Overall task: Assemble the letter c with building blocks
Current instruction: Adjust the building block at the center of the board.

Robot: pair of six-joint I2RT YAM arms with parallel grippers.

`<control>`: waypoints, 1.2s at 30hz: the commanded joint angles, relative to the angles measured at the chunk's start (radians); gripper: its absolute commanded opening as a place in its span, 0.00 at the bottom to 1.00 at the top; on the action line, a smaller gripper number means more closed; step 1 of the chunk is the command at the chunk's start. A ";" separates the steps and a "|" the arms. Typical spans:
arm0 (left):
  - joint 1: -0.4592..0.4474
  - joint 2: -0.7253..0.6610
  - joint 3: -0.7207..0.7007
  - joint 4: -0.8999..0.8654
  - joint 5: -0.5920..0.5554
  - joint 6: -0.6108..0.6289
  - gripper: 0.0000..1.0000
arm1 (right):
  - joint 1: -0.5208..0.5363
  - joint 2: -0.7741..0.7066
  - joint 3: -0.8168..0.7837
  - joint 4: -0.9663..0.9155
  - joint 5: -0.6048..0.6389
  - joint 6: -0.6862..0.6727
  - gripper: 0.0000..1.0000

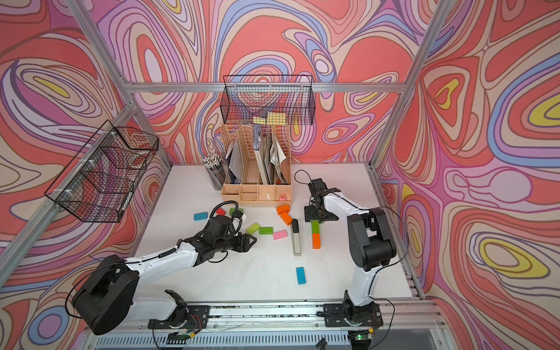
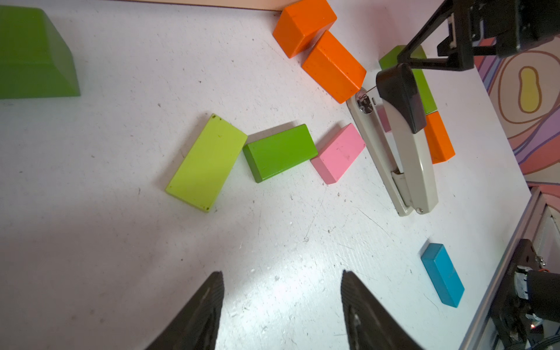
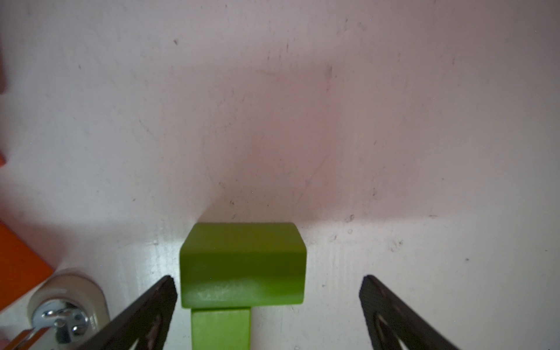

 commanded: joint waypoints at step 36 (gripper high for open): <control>0.006 -0.015 0.006 -0.012 -0.023 0.001 0.64 | -0.017 -0.082 -0.015 0.085 -0.092 -0.004 0.98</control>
